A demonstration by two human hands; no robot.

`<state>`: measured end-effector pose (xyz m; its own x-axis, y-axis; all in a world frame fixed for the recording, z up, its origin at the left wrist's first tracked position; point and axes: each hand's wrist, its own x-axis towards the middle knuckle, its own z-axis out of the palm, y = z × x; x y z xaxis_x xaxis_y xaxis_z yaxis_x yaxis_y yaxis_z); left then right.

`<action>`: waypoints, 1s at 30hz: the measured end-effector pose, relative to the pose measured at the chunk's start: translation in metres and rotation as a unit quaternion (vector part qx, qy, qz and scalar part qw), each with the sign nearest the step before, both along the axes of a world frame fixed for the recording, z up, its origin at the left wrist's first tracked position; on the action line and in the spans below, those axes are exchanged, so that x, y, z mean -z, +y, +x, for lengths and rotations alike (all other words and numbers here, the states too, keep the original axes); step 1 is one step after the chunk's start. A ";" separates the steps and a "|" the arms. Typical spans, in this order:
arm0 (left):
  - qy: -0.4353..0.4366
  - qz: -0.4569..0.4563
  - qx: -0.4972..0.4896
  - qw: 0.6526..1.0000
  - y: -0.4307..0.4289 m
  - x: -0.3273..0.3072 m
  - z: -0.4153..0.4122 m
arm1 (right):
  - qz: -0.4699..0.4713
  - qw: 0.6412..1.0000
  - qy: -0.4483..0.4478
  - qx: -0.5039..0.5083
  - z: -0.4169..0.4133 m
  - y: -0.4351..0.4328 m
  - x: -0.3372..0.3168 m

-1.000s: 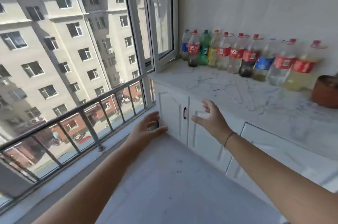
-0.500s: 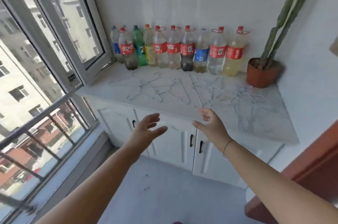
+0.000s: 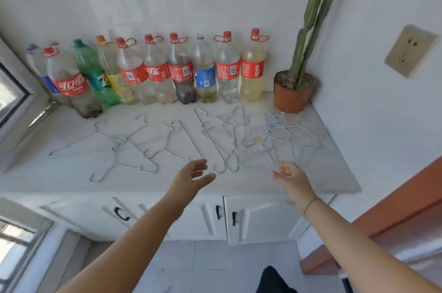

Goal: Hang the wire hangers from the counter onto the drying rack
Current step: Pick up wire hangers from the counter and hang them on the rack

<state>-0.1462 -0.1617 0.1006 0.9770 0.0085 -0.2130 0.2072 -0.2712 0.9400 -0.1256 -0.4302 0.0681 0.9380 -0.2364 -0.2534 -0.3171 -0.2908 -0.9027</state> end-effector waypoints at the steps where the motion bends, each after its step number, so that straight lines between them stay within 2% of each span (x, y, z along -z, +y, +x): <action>1: 0.004 -0.001 0.008 1.000 -0.006 0.003 0.012 | -0.006 1.000 0.006 0.014 0.009 -0.009 0.004; 9: 0.049 -0.010 0.052 0.997 -0.076 0.041 0.091 | 0.041 0.986 0.060 0.150 0.072 -0.095 0.038; 13: 0.076 -0.008 0.093 0.993 -0.128 0.065 0.118 | 0.026 0.977 0.086 0.195 0.074 -0.128 0.057; 18: 0.108 0.003 0.147 0.983 -0.179 0.090 0.140 | 0.054 0.973 0.117 0.193 0.073 -0.142 0.074; 23: 0.134 0.039 0.210 0.968 -0.204 0.102 0.156 | 0.082 0.950 0.152 0.261 0.078 -0.141 0.082; 26: 0.136 0.068 0.244 0.958 -0.209 0.104 0.164 | 0.186 0.920 0.166 0.301 0.080 -0.142 0.080; 30: 0.132 0.100 0.287 0.943 -0.213 0.103 0.166 | 0.304 0.869 0.141 0.364 0.078 -0.139 0.061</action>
<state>0.0200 -0.3752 -0.0019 0.7456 -0.4404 -0.5000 0.1917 -0.5769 0.7940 -0.0474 -0.5696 0.0071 0.4762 -0.4844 -0.7339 -0.4504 0.5824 -0.6767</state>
